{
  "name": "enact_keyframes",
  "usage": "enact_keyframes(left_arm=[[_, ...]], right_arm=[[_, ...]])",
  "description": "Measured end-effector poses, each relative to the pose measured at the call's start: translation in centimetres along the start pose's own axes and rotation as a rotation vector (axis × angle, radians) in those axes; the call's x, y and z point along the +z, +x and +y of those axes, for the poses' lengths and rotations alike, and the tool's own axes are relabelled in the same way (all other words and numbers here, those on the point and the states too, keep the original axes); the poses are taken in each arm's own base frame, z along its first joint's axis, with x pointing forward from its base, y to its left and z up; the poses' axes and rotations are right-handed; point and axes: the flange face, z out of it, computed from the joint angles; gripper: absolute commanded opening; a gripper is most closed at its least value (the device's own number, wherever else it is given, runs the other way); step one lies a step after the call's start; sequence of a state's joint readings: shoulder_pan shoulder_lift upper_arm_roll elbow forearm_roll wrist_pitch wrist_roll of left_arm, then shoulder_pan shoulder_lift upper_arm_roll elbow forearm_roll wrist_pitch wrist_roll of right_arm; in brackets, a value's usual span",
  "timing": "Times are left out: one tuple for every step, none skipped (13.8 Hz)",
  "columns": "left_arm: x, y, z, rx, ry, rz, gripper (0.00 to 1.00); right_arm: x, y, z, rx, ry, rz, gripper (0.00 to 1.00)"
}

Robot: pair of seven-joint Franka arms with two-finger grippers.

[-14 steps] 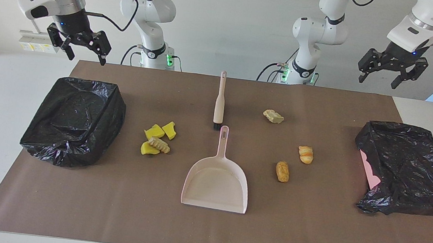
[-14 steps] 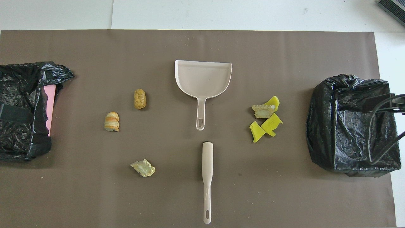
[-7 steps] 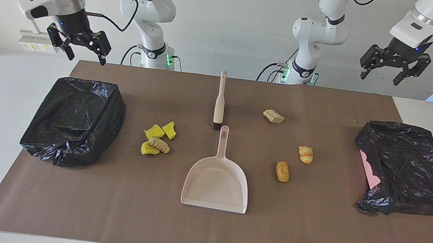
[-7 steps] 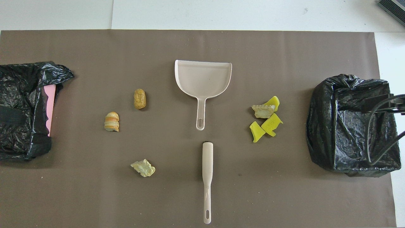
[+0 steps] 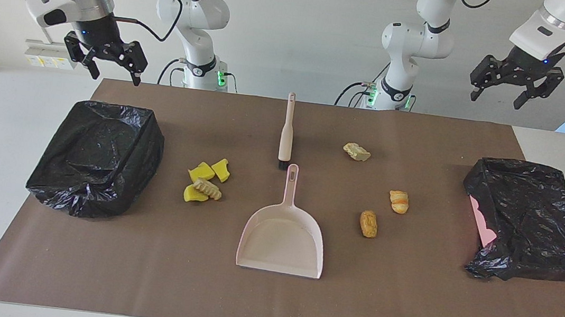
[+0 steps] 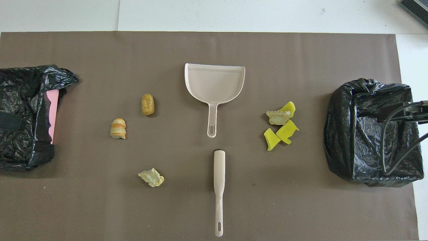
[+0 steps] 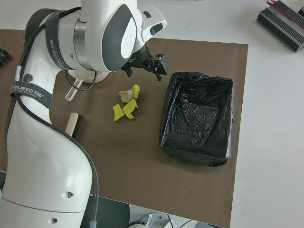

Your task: Sweep and dump trash in bin

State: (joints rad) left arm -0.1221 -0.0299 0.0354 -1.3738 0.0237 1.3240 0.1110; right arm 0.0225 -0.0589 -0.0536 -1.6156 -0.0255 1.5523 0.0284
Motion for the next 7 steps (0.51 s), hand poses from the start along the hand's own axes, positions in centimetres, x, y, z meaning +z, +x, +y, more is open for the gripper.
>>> enact_keyframes(left_arm=[[0.0,0.0,0.0,0.0,0.0,0.0,1.0],[0.0,0.0,0.0,0.0,0.0,0.0,1.0],[0.0,0.0,0.1,0.002,-0.001,0.0,1.0],[0.0,0.0,0.5,0.009,-0.004,-0.001,1.0],[0.3,-0.1,1.3,0.024,-0.018,-0.004,1.0],[0.7,-0.3,2.6,0.047,-0.037,-0.004,1.0],[1.5,-0.6,4.4,0.069,-0.05,0.002,1.0]], right_arm=[[0.6,0.2,-0.1,-0.001,0.001,0.004,1.0],[1.7,0.6,-0.3,-0.004,0.005,0.006,1.0],[3.5,1.1,-1.1,-0.014,0.019,0.012,1.0],[5.4,1.7,-2.7,-0.037,0.032,0.013,1.0],[7.0,2.3,-5.0,-0.07,0.039,0.011,1.0],[8.5,2.7,-7.6,-0.088,0.039,0.009,1.0],[9.8,3.1,-10.2,-0.09,0.038,0.007,1.0]])
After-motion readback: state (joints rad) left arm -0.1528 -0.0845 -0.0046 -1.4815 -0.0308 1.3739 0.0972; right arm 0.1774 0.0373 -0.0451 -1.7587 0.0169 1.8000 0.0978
